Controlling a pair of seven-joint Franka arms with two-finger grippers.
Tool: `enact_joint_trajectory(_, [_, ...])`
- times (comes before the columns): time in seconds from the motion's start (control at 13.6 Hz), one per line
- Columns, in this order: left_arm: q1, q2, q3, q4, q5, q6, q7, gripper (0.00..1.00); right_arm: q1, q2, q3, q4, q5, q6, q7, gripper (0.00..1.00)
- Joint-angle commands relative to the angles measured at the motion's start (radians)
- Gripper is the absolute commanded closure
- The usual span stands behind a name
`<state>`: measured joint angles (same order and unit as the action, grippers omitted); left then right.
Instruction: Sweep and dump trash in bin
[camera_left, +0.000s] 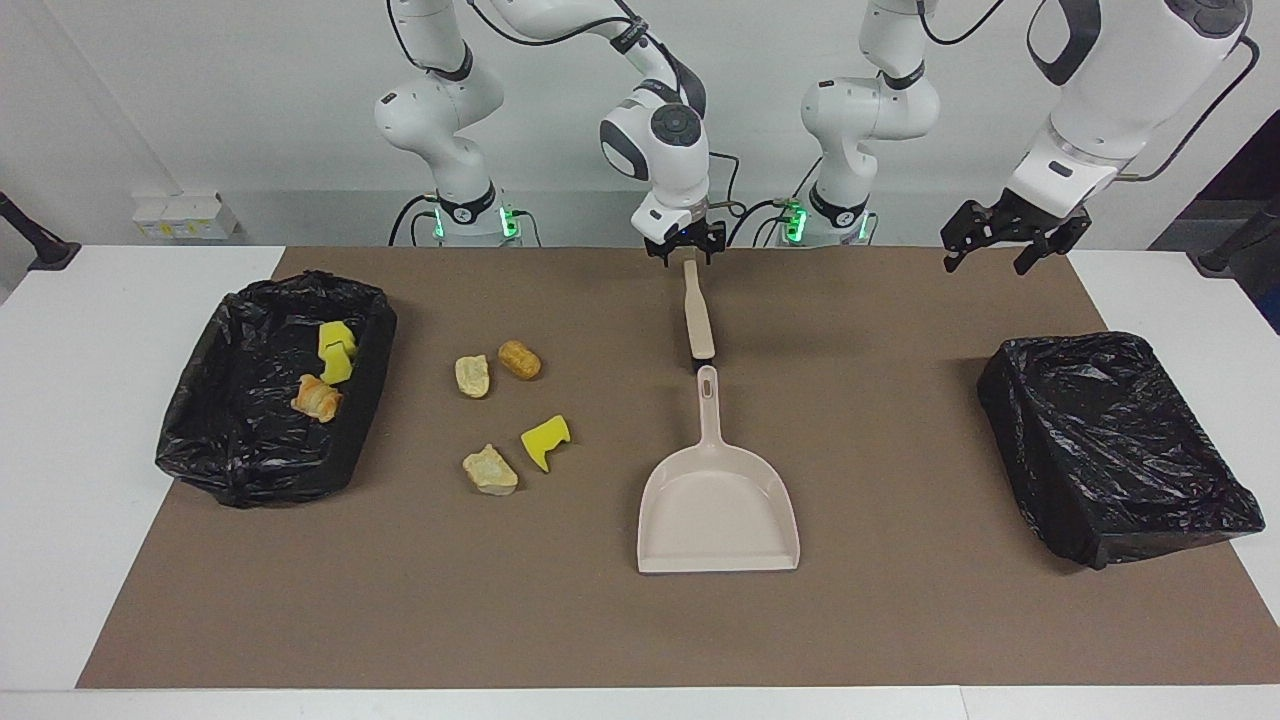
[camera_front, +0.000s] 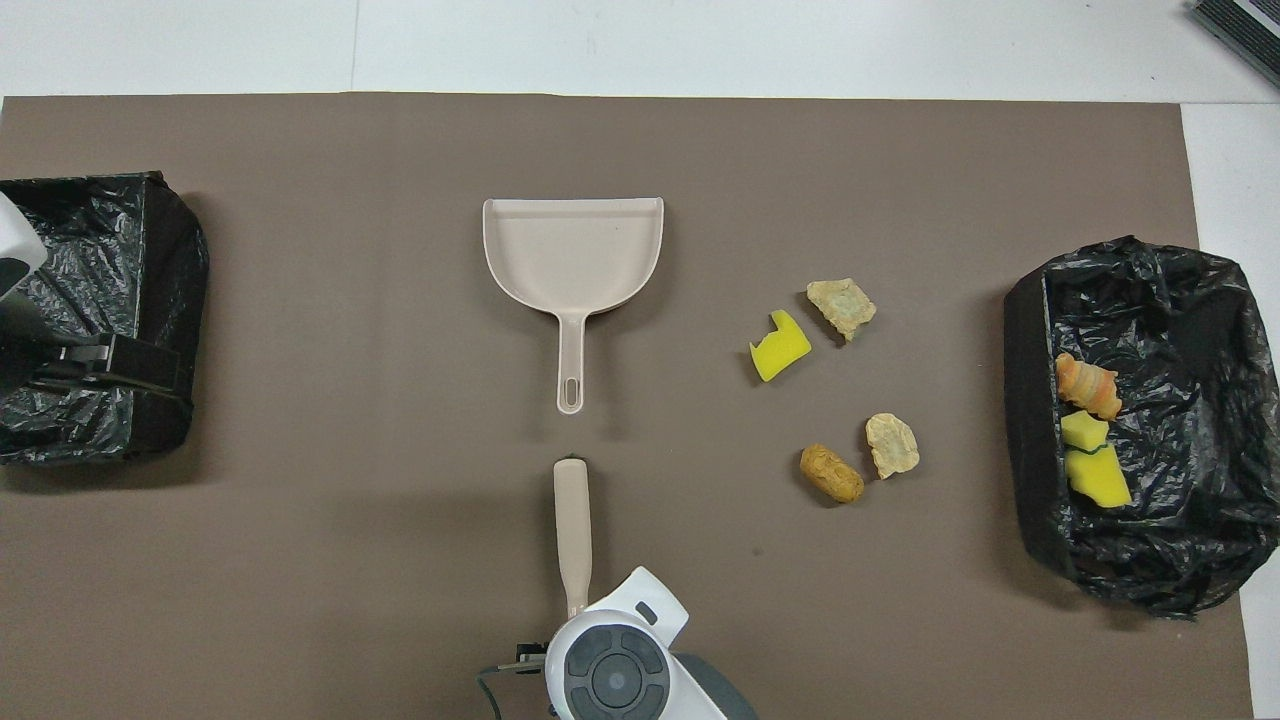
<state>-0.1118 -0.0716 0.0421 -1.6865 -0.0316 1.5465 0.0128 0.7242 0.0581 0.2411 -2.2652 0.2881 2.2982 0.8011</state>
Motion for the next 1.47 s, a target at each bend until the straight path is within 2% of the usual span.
enact_joint_trajectory(0.0, [-0.009,-0.028,0.007,-0.033,0.007,0.007,-0.007,0.00,-0.003,-0.012,0.000,-0.019,0.023,0.027,-0.046,0.97])
enact_joint_trajectory(0.15, [-0.009,-0.028,0.007,-0.030,0.007,0.009,-0.005,0.00,-0.006,-0.006,-0.002,-0.011,0.023,0.023,-0.036,1.00])
enact_joint_trajectory(0.44, [-0.012,-0.008,0.007,-0.004,0.006,0.043,-0.007,0.00,-0.040,0.023,-0.003,0.053,0.023,0.020,-0.014,1.00])
enact_joint_trajectory(0.59, [-0.014,0.034,0.004,0.007,0.007,0.066,-0.007,0.00,-0.064,-0.030,-0.003,0.067,0.023,-0.012,0.024,1.00])
enact_joint_trajectory(0.81, [-0.028,0.104,-0.031,0.027,-0.002,0.154,-0.016,0.00,-0.110,-0.157,-0.006,0.085,0.026,-0.185,0.078,1.00])
enact_joint_trajectory(1.03, [-0.061,0.156,-0.074,0.008,-0.019,0.275,-0.057,0.00,-0.184,-0.263,-0.017,0.105,0.020,-0.391,0.034,1.00])
enact_joint_trajectory(1.18, [-0.142,0.208,-0.074,-0.025,-0.019,0.399,-0.158,0.00,-0.291,-0.300,-0.019,0.127,0.000,-0.468,-0.063,1.00])
enact_joint_trajectory(1.4, [-0.245,0.297,-0.076,-0.039,-0.017,0.527,-0.323,0.00,-0.417,-0.310,-0.019,0.104,-0.176,-0.538,-0.193,1.00])
